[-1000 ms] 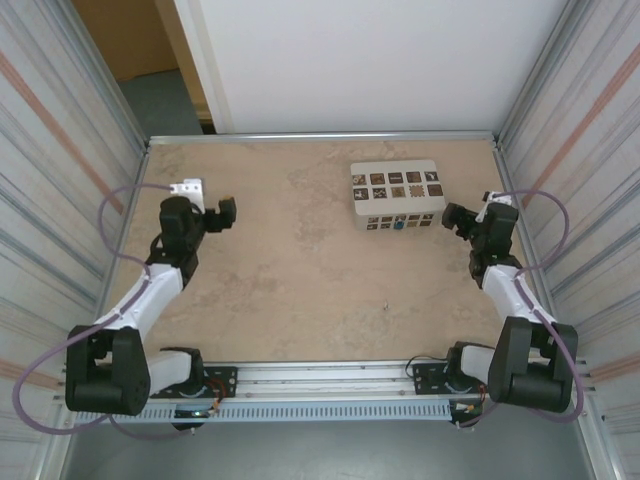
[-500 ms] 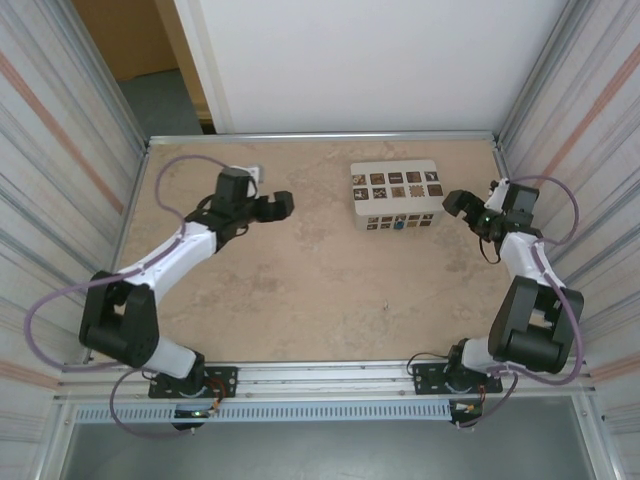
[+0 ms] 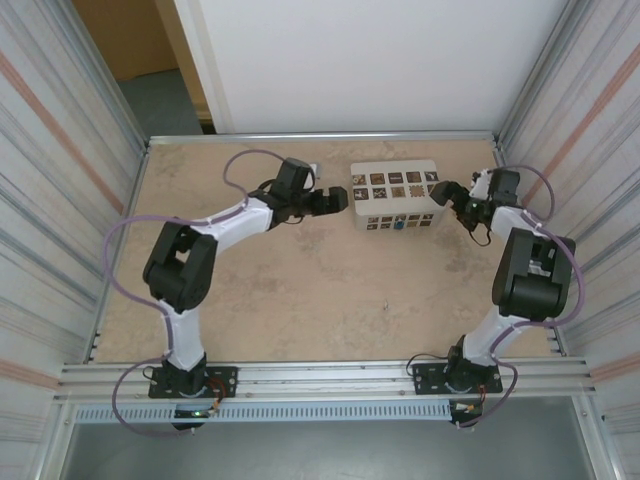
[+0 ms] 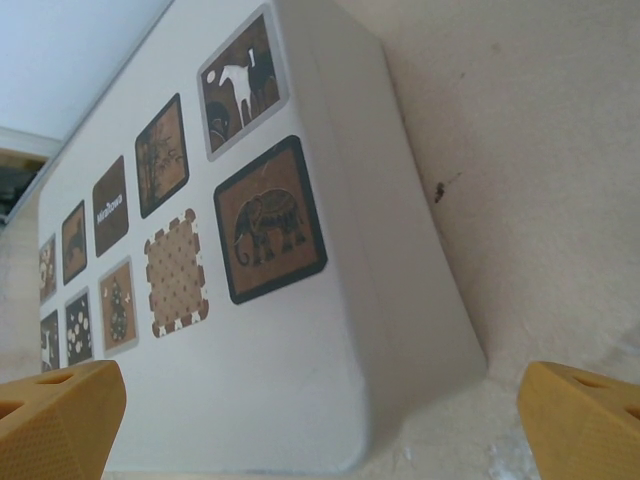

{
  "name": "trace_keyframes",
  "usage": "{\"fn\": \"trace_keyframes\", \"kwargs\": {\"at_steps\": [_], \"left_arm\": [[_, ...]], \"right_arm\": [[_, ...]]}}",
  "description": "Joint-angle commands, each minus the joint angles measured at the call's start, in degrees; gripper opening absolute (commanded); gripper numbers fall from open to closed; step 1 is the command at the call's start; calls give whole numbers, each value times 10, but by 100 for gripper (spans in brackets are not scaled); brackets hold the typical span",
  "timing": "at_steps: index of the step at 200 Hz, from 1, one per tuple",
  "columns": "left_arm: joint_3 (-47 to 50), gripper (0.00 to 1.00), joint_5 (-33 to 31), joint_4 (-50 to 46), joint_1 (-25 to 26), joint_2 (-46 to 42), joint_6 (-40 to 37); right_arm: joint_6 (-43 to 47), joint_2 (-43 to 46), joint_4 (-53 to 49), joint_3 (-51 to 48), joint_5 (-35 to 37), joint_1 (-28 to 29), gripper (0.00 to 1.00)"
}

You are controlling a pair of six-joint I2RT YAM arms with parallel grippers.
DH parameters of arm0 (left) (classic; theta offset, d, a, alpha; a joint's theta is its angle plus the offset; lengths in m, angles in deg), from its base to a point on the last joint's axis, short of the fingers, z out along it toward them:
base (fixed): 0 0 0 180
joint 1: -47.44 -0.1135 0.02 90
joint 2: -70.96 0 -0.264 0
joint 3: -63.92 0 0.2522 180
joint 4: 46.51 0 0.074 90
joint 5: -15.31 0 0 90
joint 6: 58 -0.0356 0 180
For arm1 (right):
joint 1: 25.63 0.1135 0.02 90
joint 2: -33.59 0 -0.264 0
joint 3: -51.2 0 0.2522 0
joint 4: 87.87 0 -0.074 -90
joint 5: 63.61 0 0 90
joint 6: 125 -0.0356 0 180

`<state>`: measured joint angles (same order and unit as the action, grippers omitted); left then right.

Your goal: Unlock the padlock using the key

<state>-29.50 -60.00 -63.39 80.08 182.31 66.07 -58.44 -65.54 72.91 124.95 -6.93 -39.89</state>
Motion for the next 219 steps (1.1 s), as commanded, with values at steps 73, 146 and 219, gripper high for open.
{"fn": "trace_keyframes", "kwargs": {"at_steps": [73, 146, 219], "left_arm": [[-166, 99, 92, 25, 16, 153, 68], [-183, 99, 108, 40, 23, 160, 71], [-104, 99, 99, 74, 12, 99, 84]], "right_arm": [[37, -59, -4, 64, -52, 24, 99], [59, -18, -35, 42, -87, 48, 100], [46, 30, -36, -8, -124, 106, 100]]}}
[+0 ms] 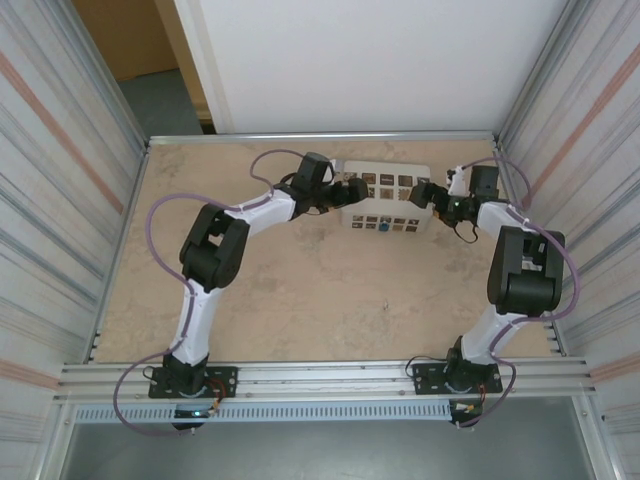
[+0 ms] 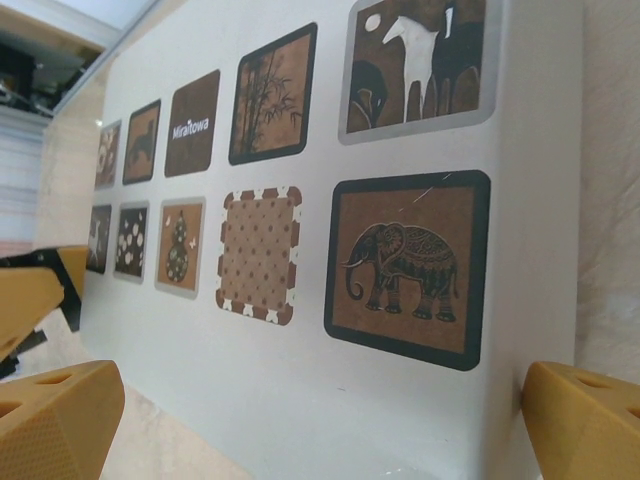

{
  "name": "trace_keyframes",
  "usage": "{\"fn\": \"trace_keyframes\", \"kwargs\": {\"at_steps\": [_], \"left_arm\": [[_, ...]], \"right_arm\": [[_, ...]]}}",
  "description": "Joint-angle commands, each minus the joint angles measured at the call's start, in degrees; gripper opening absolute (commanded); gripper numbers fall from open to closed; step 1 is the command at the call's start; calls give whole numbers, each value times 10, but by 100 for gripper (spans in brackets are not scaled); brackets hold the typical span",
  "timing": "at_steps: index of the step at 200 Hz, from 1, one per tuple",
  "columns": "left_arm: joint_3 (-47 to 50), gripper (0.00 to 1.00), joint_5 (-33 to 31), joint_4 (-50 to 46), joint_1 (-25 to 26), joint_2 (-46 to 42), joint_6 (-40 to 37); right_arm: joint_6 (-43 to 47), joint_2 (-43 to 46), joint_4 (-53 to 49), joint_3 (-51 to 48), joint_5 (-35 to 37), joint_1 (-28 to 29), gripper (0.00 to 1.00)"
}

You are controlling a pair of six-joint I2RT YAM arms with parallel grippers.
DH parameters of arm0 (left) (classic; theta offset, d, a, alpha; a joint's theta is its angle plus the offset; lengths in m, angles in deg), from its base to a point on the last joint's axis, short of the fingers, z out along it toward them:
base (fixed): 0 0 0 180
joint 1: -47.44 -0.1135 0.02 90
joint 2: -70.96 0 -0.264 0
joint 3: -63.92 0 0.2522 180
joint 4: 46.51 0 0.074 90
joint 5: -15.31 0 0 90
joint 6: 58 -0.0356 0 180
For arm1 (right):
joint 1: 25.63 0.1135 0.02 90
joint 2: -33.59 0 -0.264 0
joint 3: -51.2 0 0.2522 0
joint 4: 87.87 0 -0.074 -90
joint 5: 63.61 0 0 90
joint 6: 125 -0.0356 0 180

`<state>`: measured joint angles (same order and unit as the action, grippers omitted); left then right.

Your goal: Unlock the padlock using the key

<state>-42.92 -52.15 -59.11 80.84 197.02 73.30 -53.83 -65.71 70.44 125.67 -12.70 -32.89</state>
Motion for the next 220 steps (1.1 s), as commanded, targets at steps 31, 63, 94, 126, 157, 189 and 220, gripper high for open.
{"fn": "trace_keyframes", "kwargs": {"at_steps": [31, 63, 94, 126, 157, 189, 220], "left_arm": [[79, 99, 16, 42, -9, -87, 12], [122, 99, 4, 34, -19, -121, 6], [166, 99, -10, 36, -28, -158, 3], [207, 99, -15, 39, -41, -190, 3], [235, 99, -23, 38, -56, -212, 8], [250, 99, -20, 38, -78, -223, 9], [264, 99, -30, 30, -94, -236, 7]], "right_arm": [[-6, 51, -13, -38, -68, 75, 100], [-24, 64, -3, -57, -56, 126, 100], [-40, 70, 0, -59, -35, 178, 100], [-59, 84, 5, -66, -13, 219, 100], [-72, 94, 7, -77, 5, 240, 100], [-75, 94, -2, -77, 29, 241, 99], [-70, 98, -28, -74, 76, 236, 99]]}}
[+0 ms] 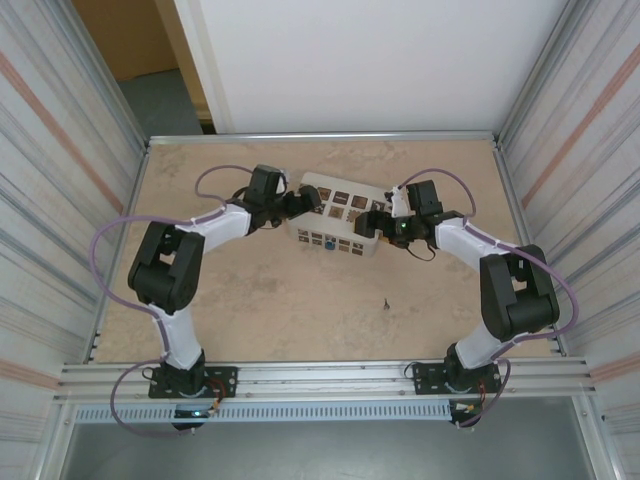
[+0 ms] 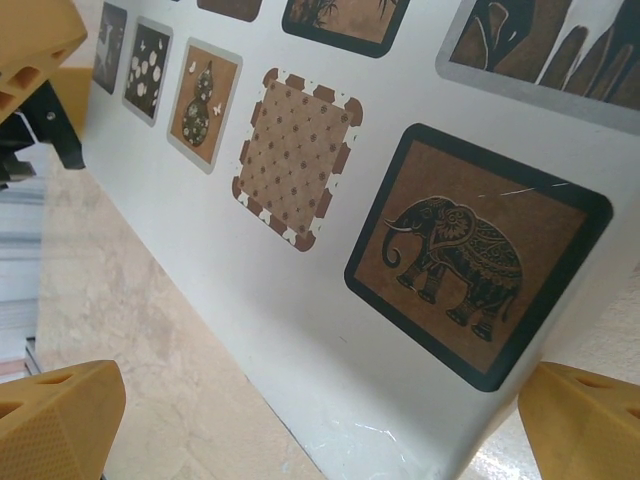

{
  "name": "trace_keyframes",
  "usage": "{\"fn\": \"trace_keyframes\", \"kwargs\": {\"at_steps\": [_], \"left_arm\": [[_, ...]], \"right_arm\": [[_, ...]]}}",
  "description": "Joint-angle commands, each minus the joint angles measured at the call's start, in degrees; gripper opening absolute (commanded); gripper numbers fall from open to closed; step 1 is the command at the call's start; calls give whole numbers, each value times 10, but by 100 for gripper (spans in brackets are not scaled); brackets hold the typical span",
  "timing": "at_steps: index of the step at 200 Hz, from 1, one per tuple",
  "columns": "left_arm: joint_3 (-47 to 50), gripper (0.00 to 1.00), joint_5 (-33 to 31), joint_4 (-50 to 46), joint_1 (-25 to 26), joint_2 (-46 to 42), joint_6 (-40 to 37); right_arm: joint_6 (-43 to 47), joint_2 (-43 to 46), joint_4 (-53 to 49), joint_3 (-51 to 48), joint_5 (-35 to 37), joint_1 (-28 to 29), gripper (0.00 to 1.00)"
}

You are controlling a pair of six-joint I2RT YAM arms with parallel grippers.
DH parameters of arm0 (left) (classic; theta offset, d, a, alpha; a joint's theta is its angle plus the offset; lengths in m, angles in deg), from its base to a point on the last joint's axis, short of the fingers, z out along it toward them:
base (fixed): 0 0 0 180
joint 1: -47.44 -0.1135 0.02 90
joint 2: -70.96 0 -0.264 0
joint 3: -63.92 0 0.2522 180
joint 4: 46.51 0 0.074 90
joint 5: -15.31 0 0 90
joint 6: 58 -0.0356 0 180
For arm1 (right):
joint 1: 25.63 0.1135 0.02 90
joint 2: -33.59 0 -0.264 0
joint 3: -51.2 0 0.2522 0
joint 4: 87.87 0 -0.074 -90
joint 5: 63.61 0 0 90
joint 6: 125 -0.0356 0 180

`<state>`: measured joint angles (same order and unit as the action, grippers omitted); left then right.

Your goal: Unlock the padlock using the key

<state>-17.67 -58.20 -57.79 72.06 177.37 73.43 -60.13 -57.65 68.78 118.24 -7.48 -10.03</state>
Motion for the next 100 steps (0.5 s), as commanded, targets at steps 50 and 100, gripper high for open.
{"fn": "trace_keyframes", "kwargs": {"at_steps": [50, 100], "left_arm": [[32, 99, 9, -8, -30, -91, -29], [78, 99, -22, -36, -45, -189, -67]], "right_arm": [[-4, 63, -63, -3, 122, -11, 99], [4, 129, -137, -10, 173, -35, 99]]}}
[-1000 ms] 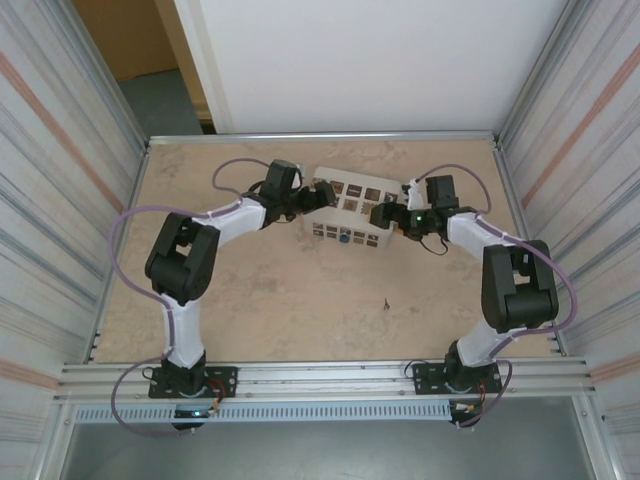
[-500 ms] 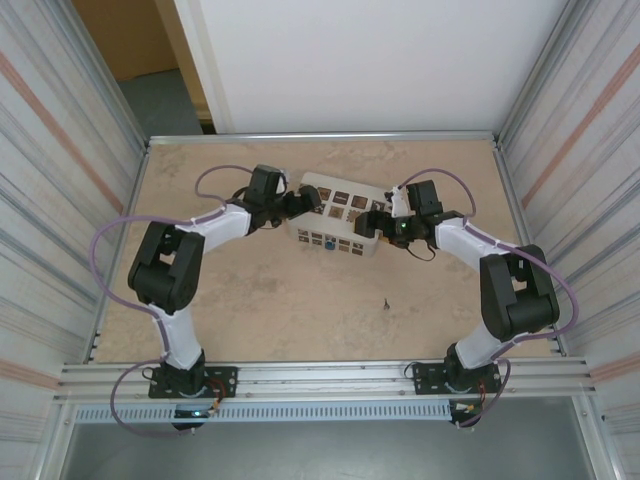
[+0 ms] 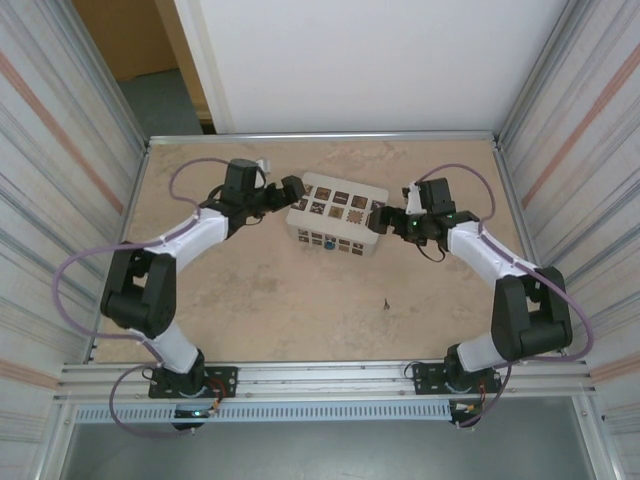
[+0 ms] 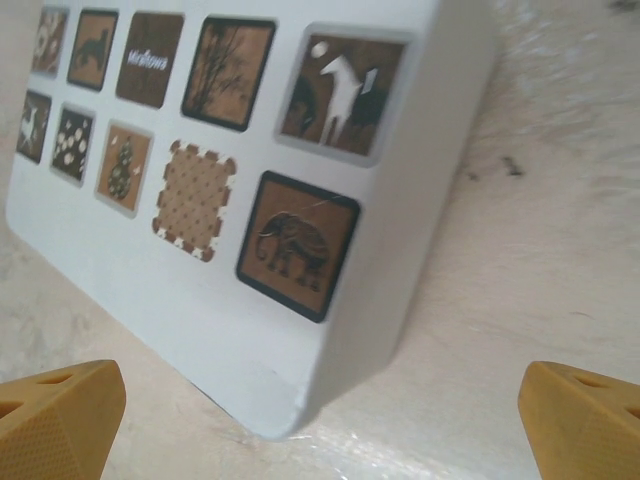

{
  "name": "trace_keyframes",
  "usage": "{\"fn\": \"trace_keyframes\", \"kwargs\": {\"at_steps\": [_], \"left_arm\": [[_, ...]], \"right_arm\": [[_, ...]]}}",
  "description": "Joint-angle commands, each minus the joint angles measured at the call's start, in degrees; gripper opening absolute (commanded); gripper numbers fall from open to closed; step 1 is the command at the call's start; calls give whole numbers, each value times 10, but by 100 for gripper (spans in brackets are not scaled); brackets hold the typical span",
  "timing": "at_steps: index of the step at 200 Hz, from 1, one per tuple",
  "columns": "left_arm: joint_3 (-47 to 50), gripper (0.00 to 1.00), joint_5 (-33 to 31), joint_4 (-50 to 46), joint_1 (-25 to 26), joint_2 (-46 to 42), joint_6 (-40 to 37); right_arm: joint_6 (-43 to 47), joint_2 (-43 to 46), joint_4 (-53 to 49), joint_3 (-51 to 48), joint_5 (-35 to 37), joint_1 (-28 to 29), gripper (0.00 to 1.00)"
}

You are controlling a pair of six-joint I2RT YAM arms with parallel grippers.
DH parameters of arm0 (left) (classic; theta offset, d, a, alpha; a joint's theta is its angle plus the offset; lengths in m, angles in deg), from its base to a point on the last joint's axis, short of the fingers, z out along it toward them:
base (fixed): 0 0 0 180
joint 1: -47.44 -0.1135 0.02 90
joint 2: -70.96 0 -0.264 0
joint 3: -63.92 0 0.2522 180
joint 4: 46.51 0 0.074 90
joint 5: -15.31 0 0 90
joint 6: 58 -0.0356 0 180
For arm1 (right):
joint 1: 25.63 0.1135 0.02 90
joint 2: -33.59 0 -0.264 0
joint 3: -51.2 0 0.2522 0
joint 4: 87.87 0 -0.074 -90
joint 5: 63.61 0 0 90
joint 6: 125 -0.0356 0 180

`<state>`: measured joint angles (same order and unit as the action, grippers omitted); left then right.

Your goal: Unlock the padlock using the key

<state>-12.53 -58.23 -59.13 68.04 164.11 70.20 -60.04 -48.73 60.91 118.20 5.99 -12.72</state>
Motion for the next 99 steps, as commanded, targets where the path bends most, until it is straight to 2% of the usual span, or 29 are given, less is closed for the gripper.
{"fn": "trace_keyframes", "kwargs": {"at_steps": [1, 78, 99], "left_arm": [[27, 99, -23, -23, -4, -59, -35], [159, 99, -15, -56, 1, -247, -52], [200, 99, -13, -61, 9, -293, -41]], "right_arm": [[3, 41, -61, -10, 39, -8, 99], [6, 156, -222, -28, 62, -5, 100], [4, 187, -274, -38, 73, 4, 97]]}}
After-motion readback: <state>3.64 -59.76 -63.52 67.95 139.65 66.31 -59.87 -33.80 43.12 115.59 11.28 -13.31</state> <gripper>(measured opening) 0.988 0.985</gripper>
